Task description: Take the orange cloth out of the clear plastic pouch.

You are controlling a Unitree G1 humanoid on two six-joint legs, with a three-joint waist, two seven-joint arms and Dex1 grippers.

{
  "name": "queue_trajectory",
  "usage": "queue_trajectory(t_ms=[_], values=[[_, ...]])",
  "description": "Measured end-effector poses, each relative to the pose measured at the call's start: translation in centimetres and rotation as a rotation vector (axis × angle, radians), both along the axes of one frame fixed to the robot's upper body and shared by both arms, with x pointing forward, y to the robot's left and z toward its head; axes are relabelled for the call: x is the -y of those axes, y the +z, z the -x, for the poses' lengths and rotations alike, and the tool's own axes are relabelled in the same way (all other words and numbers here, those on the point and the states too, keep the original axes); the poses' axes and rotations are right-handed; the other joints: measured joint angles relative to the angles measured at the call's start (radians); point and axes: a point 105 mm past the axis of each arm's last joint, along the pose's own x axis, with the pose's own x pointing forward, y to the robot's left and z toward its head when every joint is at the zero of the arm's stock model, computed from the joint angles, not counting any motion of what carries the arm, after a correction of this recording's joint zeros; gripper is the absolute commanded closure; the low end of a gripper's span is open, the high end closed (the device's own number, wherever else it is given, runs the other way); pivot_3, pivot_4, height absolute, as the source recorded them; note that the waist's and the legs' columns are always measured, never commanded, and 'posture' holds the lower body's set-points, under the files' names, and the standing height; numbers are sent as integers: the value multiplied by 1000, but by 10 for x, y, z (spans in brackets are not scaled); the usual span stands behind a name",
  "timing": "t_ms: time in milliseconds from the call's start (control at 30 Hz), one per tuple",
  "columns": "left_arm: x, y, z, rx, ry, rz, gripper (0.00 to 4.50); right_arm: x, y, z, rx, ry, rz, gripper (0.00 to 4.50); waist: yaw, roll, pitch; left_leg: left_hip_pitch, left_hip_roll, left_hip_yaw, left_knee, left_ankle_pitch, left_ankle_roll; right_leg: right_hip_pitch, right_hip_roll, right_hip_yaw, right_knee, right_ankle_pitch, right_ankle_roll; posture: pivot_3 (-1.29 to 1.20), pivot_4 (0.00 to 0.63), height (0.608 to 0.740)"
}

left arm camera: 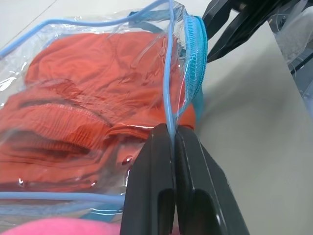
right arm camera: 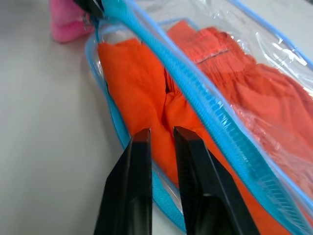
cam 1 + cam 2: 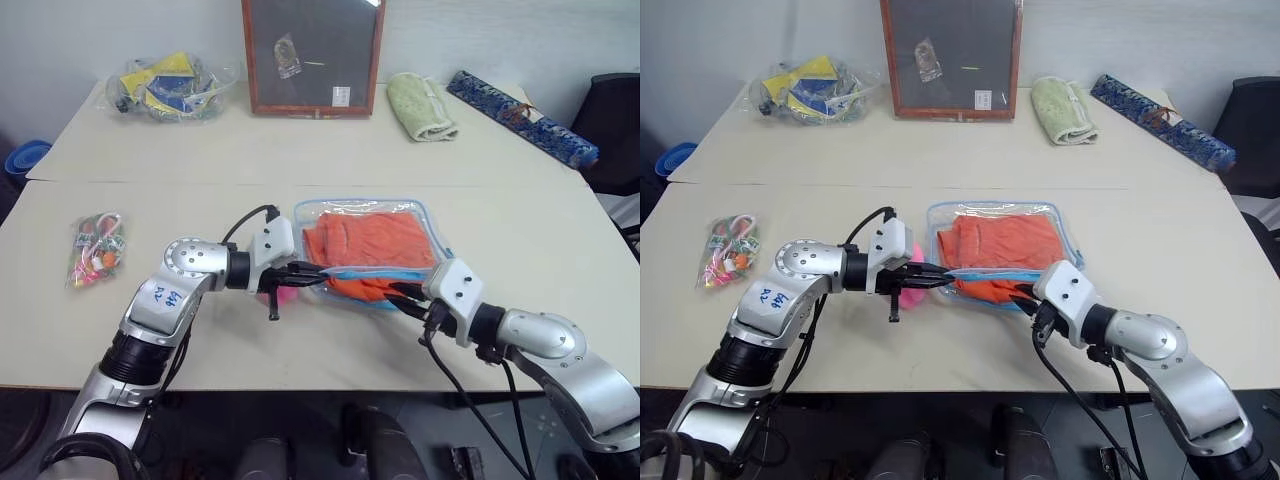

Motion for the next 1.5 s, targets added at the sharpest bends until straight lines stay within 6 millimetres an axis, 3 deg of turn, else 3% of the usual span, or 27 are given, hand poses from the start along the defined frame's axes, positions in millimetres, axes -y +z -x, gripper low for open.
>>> queue_trajectory(t_ms=[100, 267, 967, 1500], values=[[1, -1, 1, 6, -5, -5, 4500, 1, -7, -6, 14, -6, 40, 3216, 0, 0, 0, 0, 0, 0, 0, 0, 0, 0, 0, 0, 0, 0, 0, 0, 150, 740], [3, -2, 2, 6, -11, -8, 4500, 1, -15, -15, 46, -12, 93, 1722, -1, 0, 0, 0, 0, 0, 0, 0, 0, 0, 0, 0, 0, 0, 0, 0, 150, 740], [4, -3, 5, 24, -24, -6, 4500, 8, -26, -21, 121, 45, 226, 1722, -2, 0, 0, 0, 0, 0, 0, 0, 0, 0, 0, 0, 0, 0, 0, 0, 150, 740], [3, -5, 7, 50, -30, -30, 4500, -5, -21, -39, 49, 20, 118, 1722, -5, 0, 0, 0, 1, 0, 0, 0, 0, 0, 0, 0, 0, 0, 0, 0, 150, 740]])
